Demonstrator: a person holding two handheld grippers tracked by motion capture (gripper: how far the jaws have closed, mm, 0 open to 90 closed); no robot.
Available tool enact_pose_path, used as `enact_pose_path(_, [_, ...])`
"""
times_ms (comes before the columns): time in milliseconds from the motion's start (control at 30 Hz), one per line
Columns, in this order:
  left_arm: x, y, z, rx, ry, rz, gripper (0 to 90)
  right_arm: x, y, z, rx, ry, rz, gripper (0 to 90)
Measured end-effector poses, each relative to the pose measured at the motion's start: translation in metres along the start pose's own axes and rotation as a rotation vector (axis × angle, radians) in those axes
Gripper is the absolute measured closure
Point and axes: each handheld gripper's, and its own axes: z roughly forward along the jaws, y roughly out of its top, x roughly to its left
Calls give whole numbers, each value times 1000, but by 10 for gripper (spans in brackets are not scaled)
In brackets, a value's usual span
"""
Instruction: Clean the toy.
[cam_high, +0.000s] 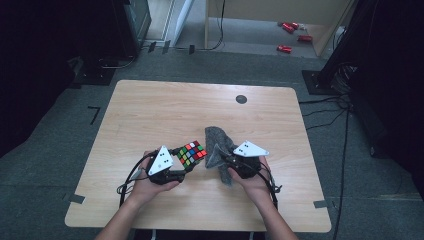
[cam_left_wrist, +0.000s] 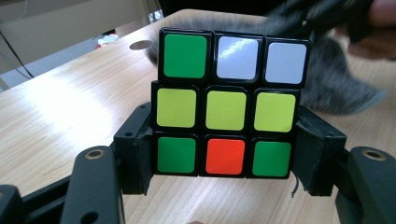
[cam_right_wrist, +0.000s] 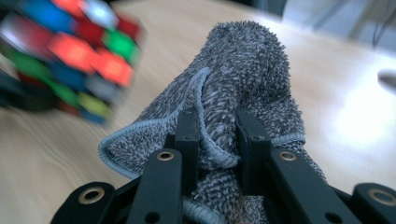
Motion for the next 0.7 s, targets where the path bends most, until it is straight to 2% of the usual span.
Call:
enact_pose_path(67, [-2,0,1,3,-5,11,346,7,7,-7,-51,21,-14,747])
enact_pose_path(100, [-2,0,0,-4,-12,15,346,10,9,-8,-55,21,-19,745])
enact_pose_path(167, [-4,1,-1,-24,-31,15,346,14,9,-5,-32,10,-25,744])
enact_pose_path(233, [-4,3,-1,-27,-26,10,346,14,4,1,-8,36,-4,746])
enact_pose_path(267, [-4,3,-1,-24,-24,8,346,14,1,4,-7,65,6,748])
enact_pose_path(400, [-2,1,-1,-22,-23,-3,346,20,-1,5,-43,136,-21,758])
enact_pose_path(467, [0,1,-2,-30,-34,-15,346,23,0,4,-62,153,-48,762])
enact_pose_path(700, [0,1,-3,-31,-46,-18,346,23,-1,3,-87,189,-71,776])
